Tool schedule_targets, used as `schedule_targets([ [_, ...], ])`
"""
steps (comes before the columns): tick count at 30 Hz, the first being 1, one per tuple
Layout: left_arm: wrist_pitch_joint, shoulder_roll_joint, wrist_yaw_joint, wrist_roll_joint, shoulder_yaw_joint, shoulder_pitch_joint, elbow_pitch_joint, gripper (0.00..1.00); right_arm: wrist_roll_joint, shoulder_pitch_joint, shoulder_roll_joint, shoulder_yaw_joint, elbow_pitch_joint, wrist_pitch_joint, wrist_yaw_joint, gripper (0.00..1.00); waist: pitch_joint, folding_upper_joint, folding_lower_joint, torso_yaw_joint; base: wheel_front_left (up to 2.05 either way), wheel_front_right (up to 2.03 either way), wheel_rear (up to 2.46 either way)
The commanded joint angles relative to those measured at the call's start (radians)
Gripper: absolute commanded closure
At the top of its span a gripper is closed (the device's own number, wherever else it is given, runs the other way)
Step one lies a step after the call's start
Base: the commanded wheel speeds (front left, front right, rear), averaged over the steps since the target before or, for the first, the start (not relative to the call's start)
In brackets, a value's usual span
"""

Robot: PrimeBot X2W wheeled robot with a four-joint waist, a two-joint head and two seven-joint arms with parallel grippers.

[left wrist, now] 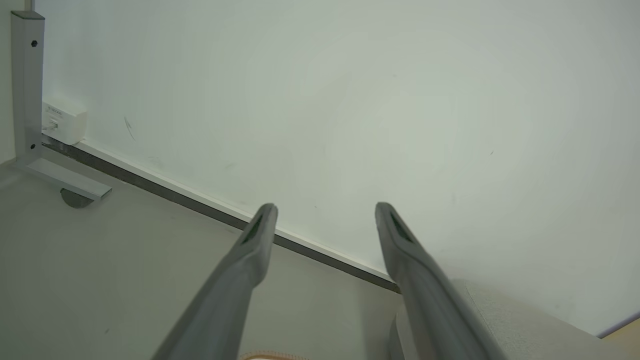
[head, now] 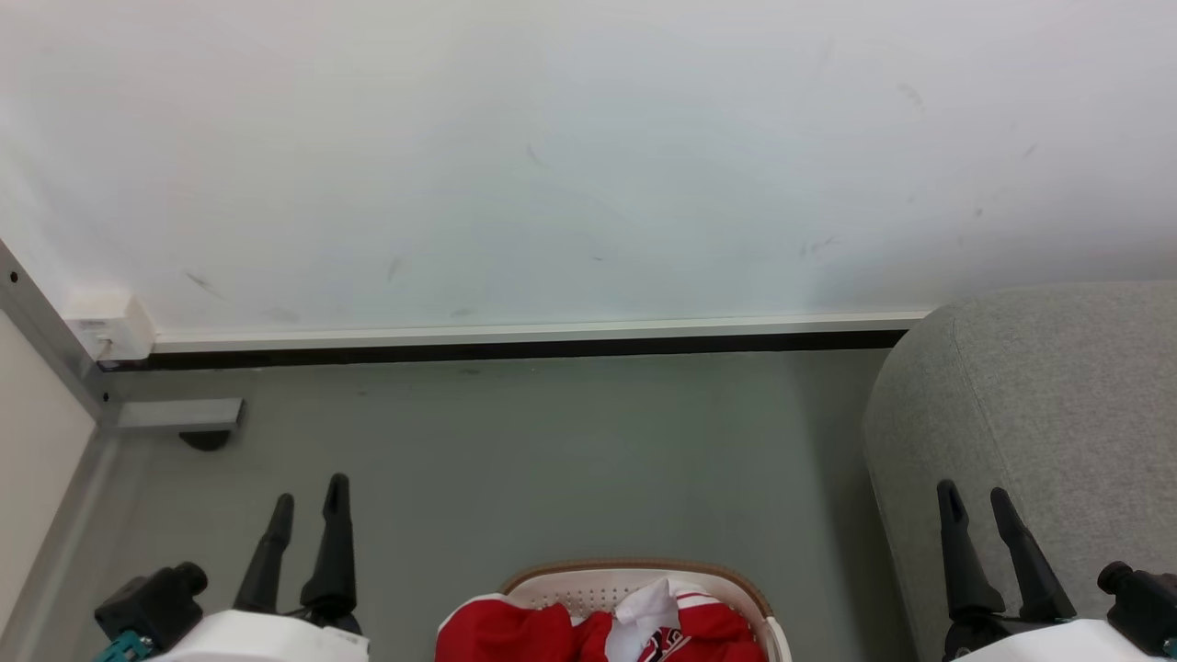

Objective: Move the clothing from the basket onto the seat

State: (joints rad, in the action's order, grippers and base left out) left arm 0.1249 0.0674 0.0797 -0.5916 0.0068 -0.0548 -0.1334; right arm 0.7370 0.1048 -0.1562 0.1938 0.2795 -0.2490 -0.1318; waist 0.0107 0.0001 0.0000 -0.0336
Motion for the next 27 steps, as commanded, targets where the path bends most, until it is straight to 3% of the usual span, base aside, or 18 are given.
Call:
schedule_targets([
  [1,0.008,0.011,0.003,0.030,-0.001,-0.002,0.005,0.00,-0.028,0.027,-0.002,-0.006,-0.002,-0.006,0.001,0.00,0.000,-0.0001,0.0000,0.000,0.00,0.00,0.00],
  [27,0.071,0.020,0.018,0.286,-0.033,-0.012,0.000,0.00,-0.321,0.033,0.050,-0.036,0.027,-0.009,0.001,0.00,-0.006,-0.0001,0.0000,-0.009,0.00,0.00,0.00],
])
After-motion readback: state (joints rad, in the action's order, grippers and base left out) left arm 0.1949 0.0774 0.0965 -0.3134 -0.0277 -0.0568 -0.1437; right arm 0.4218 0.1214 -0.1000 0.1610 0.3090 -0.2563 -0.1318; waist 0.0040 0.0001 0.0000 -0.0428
